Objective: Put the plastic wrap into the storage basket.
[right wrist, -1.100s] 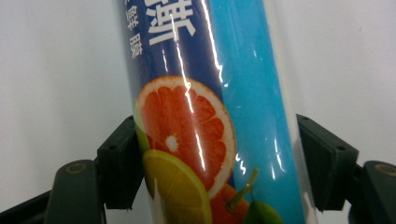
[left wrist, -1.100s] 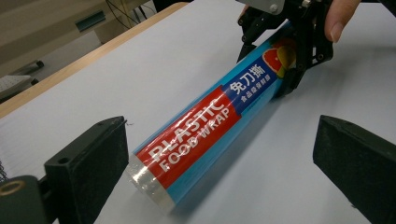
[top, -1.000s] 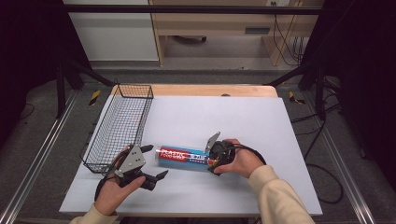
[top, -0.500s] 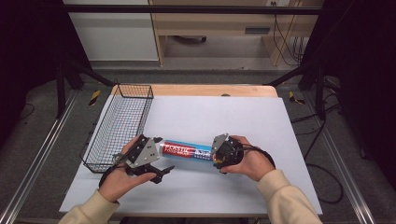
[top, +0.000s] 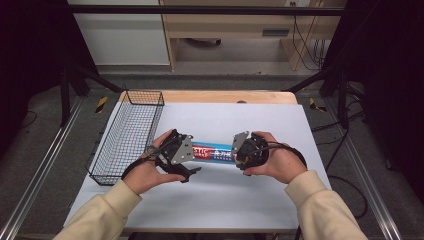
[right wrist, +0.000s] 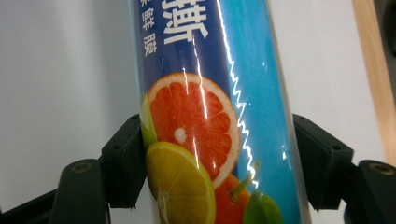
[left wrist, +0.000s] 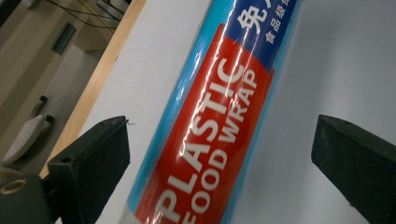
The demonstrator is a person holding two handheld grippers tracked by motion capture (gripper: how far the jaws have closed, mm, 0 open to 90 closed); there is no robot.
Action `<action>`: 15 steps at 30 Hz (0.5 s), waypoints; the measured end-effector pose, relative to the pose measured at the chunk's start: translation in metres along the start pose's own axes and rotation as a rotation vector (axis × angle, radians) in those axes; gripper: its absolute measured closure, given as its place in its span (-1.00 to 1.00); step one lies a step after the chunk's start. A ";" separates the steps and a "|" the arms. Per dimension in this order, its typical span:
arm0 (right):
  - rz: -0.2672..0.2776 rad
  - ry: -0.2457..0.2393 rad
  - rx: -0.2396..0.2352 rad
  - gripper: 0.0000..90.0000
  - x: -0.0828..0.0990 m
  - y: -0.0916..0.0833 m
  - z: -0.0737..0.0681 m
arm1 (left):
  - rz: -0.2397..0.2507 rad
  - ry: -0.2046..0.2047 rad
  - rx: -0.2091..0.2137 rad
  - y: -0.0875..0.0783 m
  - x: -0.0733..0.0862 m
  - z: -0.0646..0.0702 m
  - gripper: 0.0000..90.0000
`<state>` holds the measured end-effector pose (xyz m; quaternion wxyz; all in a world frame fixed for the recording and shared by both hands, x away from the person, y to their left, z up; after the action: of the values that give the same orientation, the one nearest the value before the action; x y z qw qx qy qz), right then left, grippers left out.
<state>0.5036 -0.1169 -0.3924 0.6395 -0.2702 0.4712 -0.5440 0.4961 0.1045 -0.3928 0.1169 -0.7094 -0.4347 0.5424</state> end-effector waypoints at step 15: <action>0.006 -0.038 0.011 -0.36 -0.010 -0.022 -0.006 | -0.017 0.053 0.017 0.005 -0.029 0.002 -0.84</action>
<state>0.4895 -0.1118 -0.3730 0.6515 -0.2757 0.4569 -0.5392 0.4961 0.0794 -0.3780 0.1390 -0.7188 -0.4328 0.5259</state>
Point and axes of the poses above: each handheld gripper's, and its own axes: y roughly forward along the jaws, x roughly out of its underside, z roughly to its right, the point moved 3 cm from there along y, roughly forward along the jaws, and after that the axes turned 6 degrees about -y, right-handed, at the moved point
